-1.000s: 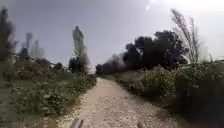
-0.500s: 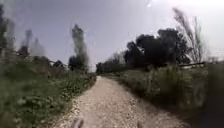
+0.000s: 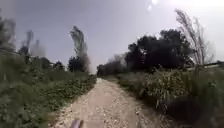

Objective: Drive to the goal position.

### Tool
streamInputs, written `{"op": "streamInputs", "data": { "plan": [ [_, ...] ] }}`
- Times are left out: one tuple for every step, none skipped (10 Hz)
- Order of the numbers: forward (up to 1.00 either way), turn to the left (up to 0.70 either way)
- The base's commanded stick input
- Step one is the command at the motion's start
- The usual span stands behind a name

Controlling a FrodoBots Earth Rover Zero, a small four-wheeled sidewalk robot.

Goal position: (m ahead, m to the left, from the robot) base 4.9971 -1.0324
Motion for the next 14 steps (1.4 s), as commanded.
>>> {"op": "streamInputs", "data": {
  "plan": [
    [0.85, 0.00],
    [0.85, 0.00],
    [0.85, 0.00],
    [0.85, 0.00],
    [0.85, 0.00],
    [0.85, 0.00],
    [0.85, 0.00],
    [0.85, 0.00],
    [0.85, 0.00],
    [0.85, 0.00],
    [0.85, 0.00],
    [0.85, 0.00],
    [0.85, 0.00],
    [0.85, 0.00]
  ]
}}
